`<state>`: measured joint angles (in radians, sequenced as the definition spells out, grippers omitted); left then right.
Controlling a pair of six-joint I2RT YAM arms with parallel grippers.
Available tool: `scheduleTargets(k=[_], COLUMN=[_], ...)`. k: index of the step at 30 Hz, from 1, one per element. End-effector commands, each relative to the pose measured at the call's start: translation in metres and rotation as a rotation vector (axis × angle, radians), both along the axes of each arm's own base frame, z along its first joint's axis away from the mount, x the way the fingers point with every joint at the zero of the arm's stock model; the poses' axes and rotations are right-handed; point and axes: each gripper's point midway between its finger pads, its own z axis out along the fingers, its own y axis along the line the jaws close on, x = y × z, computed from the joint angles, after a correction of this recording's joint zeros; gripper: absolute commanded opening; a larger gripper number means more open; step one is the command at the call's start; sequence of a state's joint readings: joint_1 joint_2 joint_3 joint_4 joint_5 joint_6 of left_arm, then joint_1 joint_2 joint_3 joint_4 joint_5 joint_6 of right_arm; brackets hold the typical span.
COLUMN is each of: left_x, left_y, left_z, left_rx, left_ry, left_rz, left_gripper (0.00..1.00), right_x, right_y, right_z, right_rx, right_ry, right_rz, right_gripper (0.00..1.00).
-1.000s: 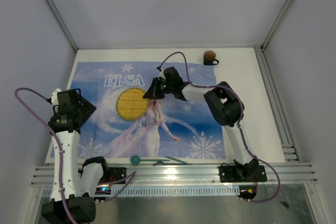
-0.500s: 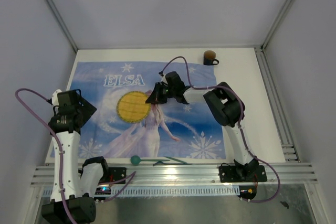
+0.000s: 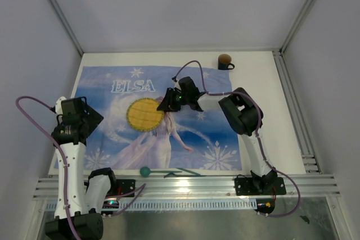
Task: Set the dinner table for one person
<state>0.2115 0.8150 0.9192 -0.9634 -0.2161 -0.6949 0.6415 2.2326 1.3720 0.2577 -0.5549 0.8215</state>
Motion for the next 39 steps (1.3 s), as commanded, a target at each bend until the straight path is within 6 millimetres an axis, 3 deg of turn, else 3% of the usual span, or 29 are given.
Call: scheduleTargets(k=[1, 2, 4, 11, 16, 20, 23, 24, 25, 29, 30, 32, 33, 36, 39], left_x=[-0.003, -0.002, -0.003, -0.002, -0.001, 0.000, 0.000, 0.000, 0.001, 0.002, 0.003, 0.003, 0.004, 0.005, 0.005], left_y=[-0.001, -0.002, -0.003, -0.003, -0.004, -0.005, -0.007, -0.007, -0.008, -0.010, -0.011, -0.012, -0.012, -0.012, -0.011], left_z=[0.004, 0.004, 0.001, 0.002, -0.001, -0.004, -0.006, -0.005, -0.006, -0.007, -0.007, -0.006, -0.006, -0.005, -0.002], left_rx=[0.004, 0.003, -0.002, -0.003, -0.005, -0.009, -0.014, -0.013, -0.017, -0.024, -0.027, -0.028, -0.027, -0.030, -0.021], left_ry=[-0.014, -0.014, -0.012, -0.025, -0.029, -0.031, -0.035, -0.040, -0.044, -0.046, -0.048, -0.051, -0.052, -0.054, -0.056], left_rz=[-0.014, -0.018, -0.018, -0.019, -0.024, -0.026, -0.037, -0.041, -0.046, -0.062, -0.068, -0.072, -0.072, -0.077, -0.075], left_gripper=[0.75, 0.75, 0.75, 0.75, 0.75, 0.75, 0.75, 0.75, 0.76, 0.76, 0.76, 0.76, 0.76, 0.77, 0.77], right_x=[0.012, 0.012, 0.011, 0.007, 0.006, 0.000, -0.008, -0.011, -0.014, 0.002, 0.015, 0.022, 0.026, 0.030, 0.026], right_y=[-0.004, -0.005, -0.008, -0.015, -0.017, -0.020, -0.028, -0.034, -0.040, -0.091, -0.122, -0.153, -0.181, -0.224, -0.243], right_z=[0.010, 0.010, 0.006, 0.014, 0.056, 0.095, 0.121, 0.122, 0.139, 0.144, 0.139, 0.141, 0.144, 0.155, 0.162], right_rx=[-0.025, -0.029, -0.045, -0.044, 0.005, 0.051, 0.040, 0.016, 0.009, -0.274, -0.448, -0.629, -0.771, -0.975, -1.041], right_ry=[-0.064, -0.068, -0.074, -0.113, -0.205, -0.277, -0.349, -0.354, -0.402, -0.500, -0.506, -0.552, -0.550, -0.580, -0.584], right_rz=[-0.009, -0.008, -0.013, -0.017, -0.028, -0.020, -0.029, -0.032, -0.036, -0.169, -0.268, -0.301, -0.370, -0.468, -0.534], right_gripper=[0.46, 0.53, 0.57, 0.62, 0.70, 0.84, 0.99, 0.99, 0.99, 0.99, 0.99, 0.99, 0.99, 0.99, 0.99])
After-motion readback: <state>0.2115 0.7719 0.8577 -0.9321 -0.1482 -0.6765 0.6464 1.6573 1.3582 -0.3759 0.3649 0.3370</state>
